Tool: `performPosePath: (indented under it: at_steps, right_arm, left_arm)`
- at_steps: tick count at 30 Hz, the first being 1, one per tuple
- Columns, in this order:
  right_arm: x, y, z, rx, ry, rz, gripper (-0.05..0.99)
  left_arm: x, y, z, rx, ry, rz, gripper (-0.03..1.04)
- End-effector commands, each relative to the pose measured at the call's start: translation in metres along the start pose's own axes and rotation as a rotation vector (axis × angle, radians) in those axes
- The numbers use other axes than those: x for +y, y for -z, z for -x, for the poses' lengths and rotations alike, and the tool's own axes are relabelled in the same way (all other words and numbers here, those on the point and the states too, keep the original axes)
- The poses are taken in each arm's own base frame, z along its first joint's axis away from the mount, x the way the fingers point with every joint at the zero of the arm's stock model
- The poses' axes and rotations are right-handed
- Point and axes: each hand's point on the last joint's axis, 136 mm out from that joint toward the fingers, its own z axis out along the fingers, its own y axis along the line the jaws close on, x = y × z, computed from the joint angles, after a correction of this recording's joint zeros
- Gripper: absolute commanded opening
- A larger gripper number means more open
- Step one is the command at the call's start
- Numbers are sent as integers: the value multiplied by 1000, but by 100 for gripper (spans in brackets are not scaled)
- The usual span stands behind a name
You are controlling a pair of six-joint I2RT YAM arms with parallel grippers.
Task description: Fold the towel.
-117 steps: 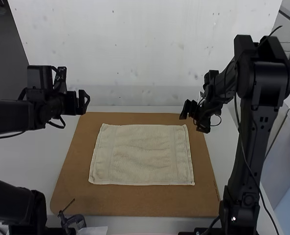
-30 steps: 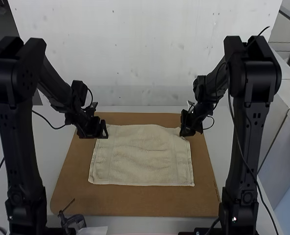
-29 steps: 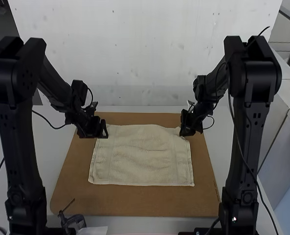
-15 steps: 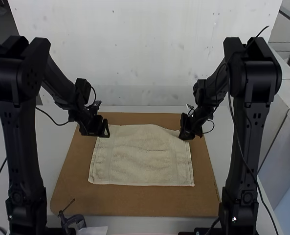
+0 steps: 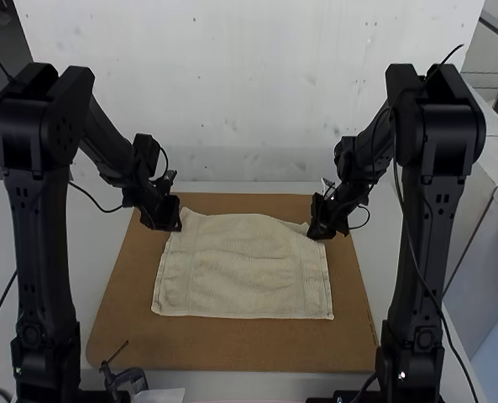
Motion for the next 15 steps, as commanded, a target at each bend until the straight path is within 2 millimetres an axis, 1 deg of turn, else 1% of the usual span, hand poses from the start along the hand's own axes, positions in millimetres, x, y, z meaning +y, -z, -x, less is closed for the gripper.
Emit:
performPosePath:
  at_steps: [1, 6, 10, 12, 15]
  right_arm:
    - [8, 16, 7, -43, 22, 26, 3]
    - [7, 17, 5, -46, 19, 30, 3]
    - [6, 24, 7, -63, 11, 34, 3]
    - [10, 32, 8, -74, 14, 36, 3]
    - [11, 41, 14, -103, 12, 42, 3]
  left_arm:
    - [-12, -11, -12, 37, 6, -46, 1]
    - [-13, -10, -17, 39, 8, -46, 1]
    - [-16, 6, -6, -10, -6, -42, 1]
    - [-18, 17, -1, -35, -14, -41, 1]
    - [-17, 30, 8, -71, -18, -33, 1]
